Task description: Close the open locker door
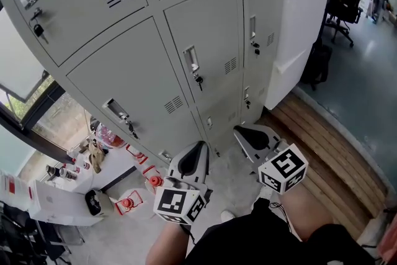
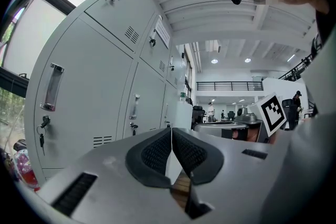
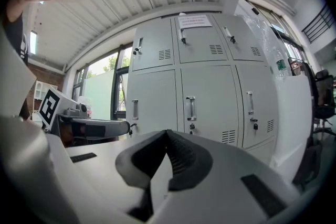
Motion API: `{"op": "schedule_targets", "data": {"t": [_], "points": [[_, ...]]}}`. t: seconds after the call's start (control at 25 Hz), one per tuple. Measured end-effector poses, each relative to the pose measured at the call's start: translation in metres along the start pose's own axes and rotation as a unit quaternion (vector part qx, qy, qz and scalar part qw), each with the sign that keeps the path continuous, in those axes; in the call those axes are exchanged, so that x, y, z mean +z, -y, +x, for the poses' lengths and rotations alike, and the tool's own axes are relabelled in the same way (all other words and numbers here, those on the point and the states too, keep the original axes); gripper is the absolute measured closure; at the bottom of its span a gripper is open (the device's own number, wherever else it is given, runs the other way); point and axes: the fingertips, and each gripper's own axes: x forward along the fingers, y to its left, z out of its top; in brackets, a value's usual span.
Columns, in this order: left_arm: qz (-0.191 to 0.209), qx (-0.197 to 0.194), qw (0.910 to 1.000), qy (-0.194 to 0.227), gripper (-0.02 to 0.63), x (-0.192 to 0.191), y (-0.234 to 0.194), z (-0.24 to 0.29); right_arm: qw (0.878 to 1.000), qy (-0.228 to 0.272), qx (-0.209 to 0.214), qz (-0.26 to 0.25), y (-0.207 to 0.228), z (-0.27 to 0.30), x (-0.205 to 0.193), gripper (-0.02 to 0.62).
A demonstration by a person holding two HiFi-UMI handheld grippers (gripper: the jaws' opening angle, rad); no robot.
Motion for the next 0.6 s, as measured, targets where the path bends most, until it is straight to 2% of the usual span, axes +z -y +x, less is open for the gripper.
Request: {"op": "schedule_targets", "data": {"t": [0.6], "points": [[-0.006, -0.005, 1.0, 0.002, 0.586, -0.001, 0.0002, -0.0057, 1.0, -0.004, 0.0, -0.003, -0.0088, -0.0005, -0.0008, 0.541]]}}
